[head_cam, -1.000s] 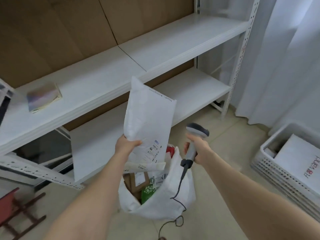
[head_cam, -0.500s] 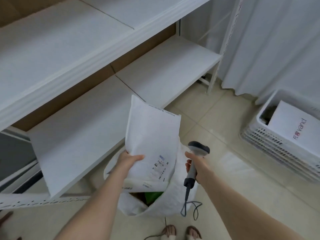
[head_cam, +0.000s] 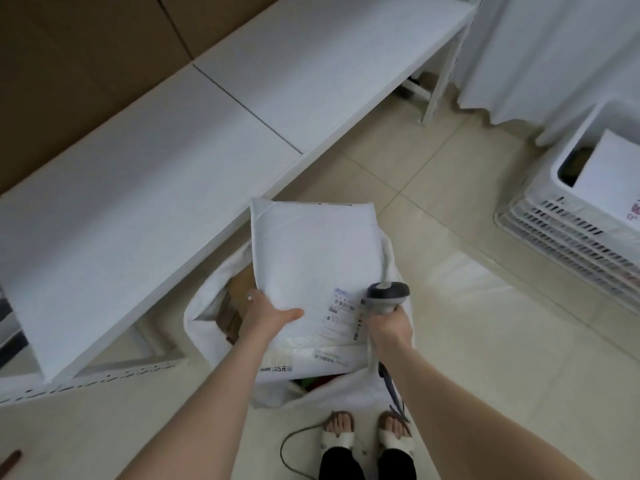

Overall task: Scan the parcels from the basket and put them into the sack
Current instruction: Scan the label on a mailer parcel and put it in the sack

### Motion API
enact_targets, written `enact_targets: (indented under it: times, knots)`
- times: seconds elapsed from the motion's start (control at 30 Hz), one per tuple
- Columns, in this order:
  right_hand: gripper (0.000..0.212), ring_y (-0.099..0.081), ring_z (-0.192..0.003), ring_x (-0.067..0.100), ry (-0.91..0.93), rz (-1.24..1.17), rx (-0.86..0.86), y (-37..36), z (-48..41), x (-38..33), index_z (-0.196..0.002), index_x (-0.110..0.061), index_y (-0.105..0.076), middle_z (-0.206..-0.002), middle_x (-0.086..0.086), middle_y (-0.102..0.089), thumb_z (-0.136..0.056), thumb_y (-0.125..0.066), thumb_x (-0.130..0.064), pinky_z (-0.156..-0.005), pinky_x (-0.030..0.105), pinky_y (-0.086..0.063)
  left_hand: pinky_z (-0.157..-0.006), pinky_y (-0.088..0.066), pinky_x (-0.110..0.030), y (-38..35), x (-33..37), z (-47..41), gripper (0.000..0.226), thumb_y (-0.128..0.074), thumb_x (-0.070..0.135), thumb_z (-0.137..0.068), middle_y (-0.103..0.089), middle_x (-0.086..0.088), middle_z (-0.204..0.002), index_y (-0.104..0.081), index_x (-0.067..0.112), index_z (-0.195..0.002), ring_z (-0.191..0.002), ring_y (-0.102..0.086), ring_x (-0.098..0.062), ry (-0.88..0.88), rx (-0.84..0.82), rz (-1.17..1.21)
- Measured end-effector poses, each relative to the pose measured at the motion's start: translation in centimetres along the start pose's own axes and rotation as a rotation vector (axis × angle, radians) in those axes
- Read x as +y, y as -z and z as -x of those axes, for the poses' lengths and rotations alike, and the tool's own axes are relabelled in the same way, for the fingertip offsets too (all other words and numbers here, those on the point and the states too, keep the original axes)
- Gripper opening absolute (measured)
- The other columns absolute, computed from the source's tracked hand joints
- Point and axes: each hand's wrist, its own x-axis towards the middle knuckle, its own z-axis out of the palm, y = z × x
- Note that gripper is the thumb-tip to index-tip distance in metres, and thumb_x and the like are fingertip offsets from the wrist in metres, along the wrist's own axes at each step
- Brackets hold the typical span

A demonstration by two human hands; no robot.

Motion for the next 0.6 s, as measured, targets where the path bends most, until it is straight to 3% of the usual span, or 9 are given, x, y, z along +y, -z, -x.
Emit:
enact_targets:
  times: [0.1,0.17,0.23,0.33,0.4,0.47,0.5,0.6]
  knots:
    - [0.034,-0.057,-0.088,0.028,-0.021,0.064,0.089,0.0,-0.5,-0.3,-0.125,-0.018,-0.052,-0.098,0.005,-0.058,-0.092,-0.047,-0.023,-0.074,0.038,-0.046,-0.096,-0.043,-0.04,-1.4,0.0,-0.1,0.128,-0.085,0.047,-0.062,-0.027,-0.011,-0.152,0.003,0.014,-0.15,-0.129,-0.044,-0.032,-0.056,0.04,-0.218]
    - [0.037,-0.056,-0.105,0.034,-0.033,0.154,0.151,0.4,-1.1,-0.4,-0.127,-0.018,-0.05,-0.114,0.011,-0.053,-0.091,-0.049,-0.023,-0.085,0.044,-0.048,-0.098,-0.043,-0.045,-2.2,-0.7,0.0,0.131,-0.085,0.051,-0.057,-0.023,-0.013,-0.151,0.003,0.021,-0.148,-0.13,-0.04,-0.034,-0.137,0.14,-0.351]
    - [0.043,-0.051,-0.116,0.037,-0.067,0.181,0.174,0.8,-1.4,-0.2,-0.129,-0.021,-0.047,-0.126,0.014,-0.046,-0.087,-0.057,-0.026,-0.093,0.048,-0.047,-0.102,-0.037,-0.046,-2.7,-1.9,0.3,0.131,-0.084,0.056,-0.054,-0.021,-0.011,-0.152,-0.001,0.021,-0.149,-0.135,-0.031,-0.032,-0.114,0.162,-0.304]
    - [0.047,-0.056,-0.111,0.034,-0.023,0.113,0.116,0.6,-2.0,0.5,-0.13,-0.021,-0.046,-0.125,0.01,-0.055,-0.085,-0.061,-0.023,-0.094,0.045,-0.048,-0.108,-0.028,-0.047,-2.8,-4.4,0.6,0.102,-0.066,0.068,-0.069,-0.026,-0.01,-0.15,-0.022,0.019,-0.147,-0.136,-0.027,-0.03,-0.085,0.174,-0.255]
    - [0.044,-0.058,-0.104,0.032,-0.025,0.076,0.129,0.4,-2.7,0.7,-0.132,-0.023,-0.045,-0.12,0.007,-0.06,-0.089,-0.052,-0.022,-0.09,0.041,-0.047,-0.107,-0.026,-0.047,-2.2,-5.9,0.2,0.072,-0.046,0.066,-0.083,-0.03,-0.011,-0.147,-0.04,0.02,-0.138,-0.134,-0.03,-0.03,-0.144,0.373,-0.318]
    - [0.04,-0.058,-0.101,0.032,-0.034,0.06,0.158,0.2,-3.2,1.0,-0.131,-0.026,-0.046,-0.116,0.006,-0.061,-0.091,-0.049,-0.029,-0.089,0.041,-0.047,-0.106,-0.025,-0.049,-0.4,-7.0,-0.9,0.059,-0.053,0.052,-0.088,-0.028,-0.012,-0.148,-0.041,0.021,-0.137,-0.133,-0.03,-0.033,-0.065,0.603,-0.288]
    - [0.038,-0.058,-0.1,0.032,-0.031,0.054,0.172,0.0,-3.4,1.3,-0.129,-0.026,-0.047,-0.112,0.005,-0.061,-0.091,-0.05,-0.031,-0.087,0.04,-0.047,-0.105,-0.026,-0.051,0.6,-7.5,-1.6,0.065,-0.062,0.045,-0.085,-0.028,-0.015,-0.147,-0.035,0.02,-0.139,-0.132,-0.031,-0.036,0.017,0.65,-0.27]
    - [0.034,-0.055,-0.085,0.029,-0.025,-0.015,0.197,-0.4,-4.0,2.0,-0.119,-0.023,-0.049,-0.088,0.0,-0.055,-0.085,-0.054,-0.021,-0.076,0.036,-0.044,-0.105,-0.033,-0.054,3.2,-8.7,-4.7,0.093,-0.076,0.037,-0.076,-0.031,-0.02,-0.147,-0.021,0.01,-0.146,-0.131,-0.035,-0.041,0.308,0.518,0.003]
